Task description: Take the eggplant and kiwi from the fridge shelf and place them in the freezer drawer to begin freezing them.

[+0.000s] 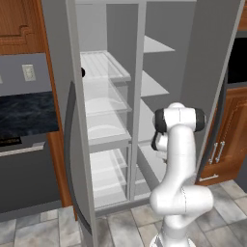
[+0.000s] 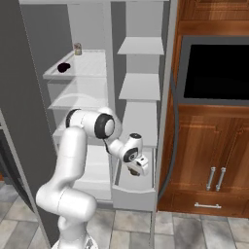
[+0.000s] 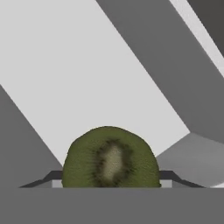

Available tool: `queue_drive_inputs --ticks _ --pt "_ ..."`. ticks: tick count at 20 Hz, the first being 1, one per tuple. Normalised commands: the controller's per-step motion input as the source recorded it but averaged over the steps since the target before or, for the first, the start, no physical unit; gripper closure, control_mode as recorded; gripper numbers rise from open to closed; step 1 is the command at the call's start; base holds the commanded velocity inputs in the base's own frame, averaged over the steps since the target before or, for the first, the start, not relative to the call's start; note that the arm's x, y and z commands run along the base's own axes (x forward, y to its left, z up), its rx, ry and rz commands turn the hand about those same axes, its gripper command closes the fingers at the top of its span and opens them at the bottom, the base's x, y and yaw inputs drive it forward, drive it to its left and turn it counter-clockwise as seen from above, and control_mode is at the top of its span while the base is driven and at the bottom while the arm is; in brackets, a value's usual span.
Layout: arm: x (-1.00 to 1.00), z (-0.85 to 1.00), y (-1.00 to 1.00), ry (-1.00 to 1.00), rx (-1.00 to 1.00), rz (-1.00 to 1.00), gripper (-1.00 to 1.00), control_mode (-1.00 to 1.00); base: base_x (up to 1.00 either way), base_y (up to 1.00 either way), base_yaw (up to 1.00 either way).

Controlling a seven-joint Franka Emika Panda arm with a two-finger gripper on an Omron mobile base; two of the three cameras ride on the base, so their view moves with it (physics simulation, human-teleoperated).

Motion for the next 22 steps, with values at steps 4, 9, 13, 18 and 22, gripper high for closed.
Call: queue_drive_inputs --ticks 4,9,13,18,22 --pt "0.49 -0.4 -0.04 0.07 0.0 0.0 1.0 -1.0 0.0 0.0 0.0" --pt "0.39 -0.51 -0.05 0.08 0.0 0.0 1.0 -1.0 0.0 0.0 0.0" --pt "0.48 -0.47 -0.05 0.06 0.0 0.0 1.0 -1.0 0.0 0.0 0.0" --pt "0.45 -0.46 -0.09 0.05 0.0 0.0 1.0 -1.0 0.0 0.0 0.0" --pt "0.24 -0.62 -0.12 0.09 0.0 0.0 -1.0 -1.0 0.0 0.0 0.0"
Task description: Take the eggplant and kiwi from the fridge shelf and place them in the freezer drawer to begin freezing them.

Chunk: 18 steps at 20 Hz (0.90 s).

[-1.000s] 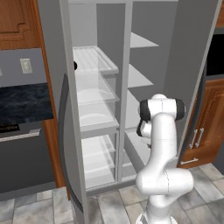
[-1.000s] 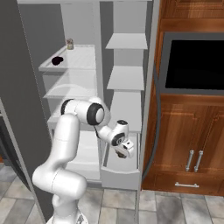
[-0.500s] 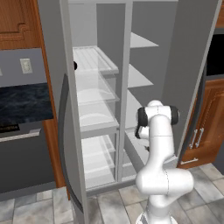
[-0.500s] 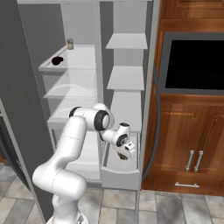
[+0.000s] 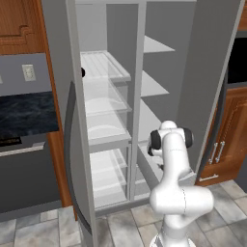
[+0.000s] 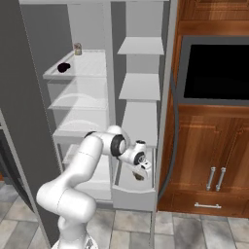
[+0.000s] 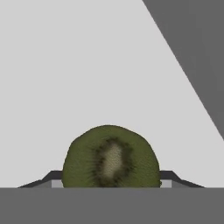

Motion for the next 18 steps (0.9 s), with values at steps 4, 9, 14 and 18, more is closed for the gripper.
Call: queue_drive_inputs --ticks 4,9,14,18 --pt "0.13 -0.14 -0.06 0.01 0.0 0.0 -1.0 -1.0 0.0 0.0 0.0" --pt "0.01 0.04 0.0 0.0 0.01 0.0 -1.0 -1.0 0.0 0.0 0.0" --pt "-0.09 0.38 0.0 0.0 0.03 0.0 -1.0 -1.0 0.0 0.0 0.0" --pt "-0.78 0.29 0.13 -0.01 0.0 0.0 -1.0 -1.0 0.0 0.0 0.0"
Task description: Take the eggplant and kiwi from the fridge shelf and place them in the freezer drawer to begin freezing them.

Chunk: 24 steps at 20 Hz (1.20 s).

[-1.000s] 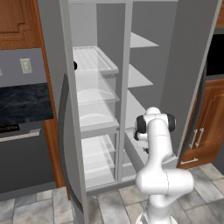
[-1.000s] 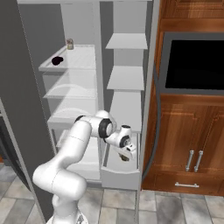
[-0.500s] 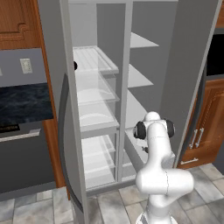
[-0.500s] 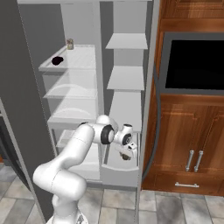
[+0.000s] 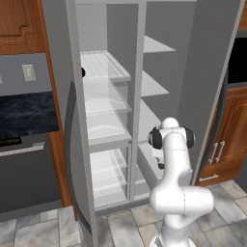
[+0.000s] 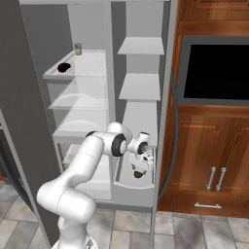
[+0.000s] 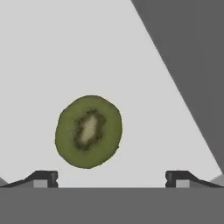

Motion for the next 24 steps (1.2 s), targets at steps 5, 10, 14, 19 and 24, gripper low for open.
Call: queue_drive_inputs --ticks 5,10,14,19,24 --pt "-0.97 0.35 0.33 -0.11 0.0 0.01 -1.0 -1.0 0.0 0.0 0.0" --pt "-1.0 0.85 0.36 -0.24 0.0 0.0 -1.0 -1.0 0.0 0.0 0.0" --pt "-0.88 1.0 0.35 -0.27 0.0 0.0 -1.0 -1.0 0.0 0.0 0.0" --pt "-0.88 1.0 0.35 -0.24 0.0 0.0 -1.0 -1.0 0.0 0.0 0.0" --pt "-0.69 1.0 0.45 -0.23 -0.02 0.0 -1.0 -1.0 0.0 0.0 0.0"
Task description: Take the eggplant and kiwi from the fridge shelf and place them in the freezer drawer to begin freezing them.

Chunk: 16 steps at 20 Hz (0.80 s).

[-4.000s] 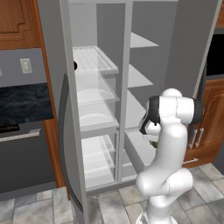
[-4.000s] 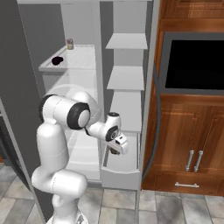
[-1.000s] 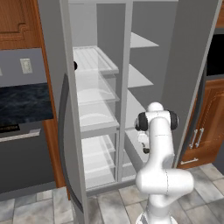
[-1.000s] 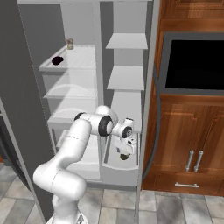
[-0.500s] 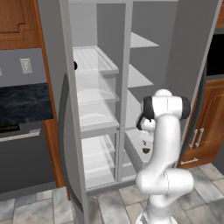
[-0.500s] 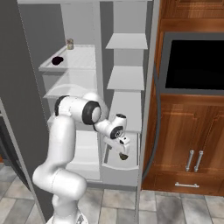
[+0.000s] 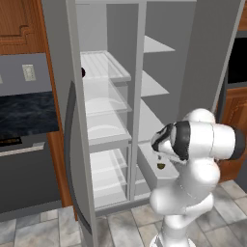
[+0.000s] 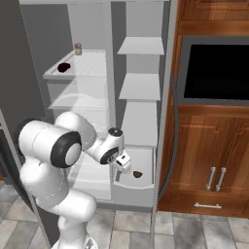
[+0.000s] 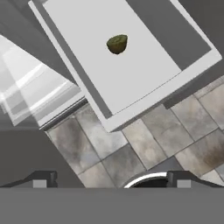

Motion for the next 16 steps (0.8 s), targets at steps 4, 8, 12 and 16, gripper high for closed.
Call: queue_drive_inputs --ticks 4,8,12,16 --pt "-0.55 1.0 0.39 -0.2 -0.03 0.0 -1.0 -1.0 0.0 0.0 0.0" --pt "-0.44 1.0 0.41 -0.13 -0.06 0.0 -1.0 -1.0 0.0 0.0 0.0" --pt "-0.42 1.0 0.37 -0.08 -0.06 0.0 -1.0 -1.0 0.0 0.0 0.0" --pt "-0.28 1.0 0.39 -0.05 -0.09 0.0 -1.0 -1.0 0.0 0.0 0.0"
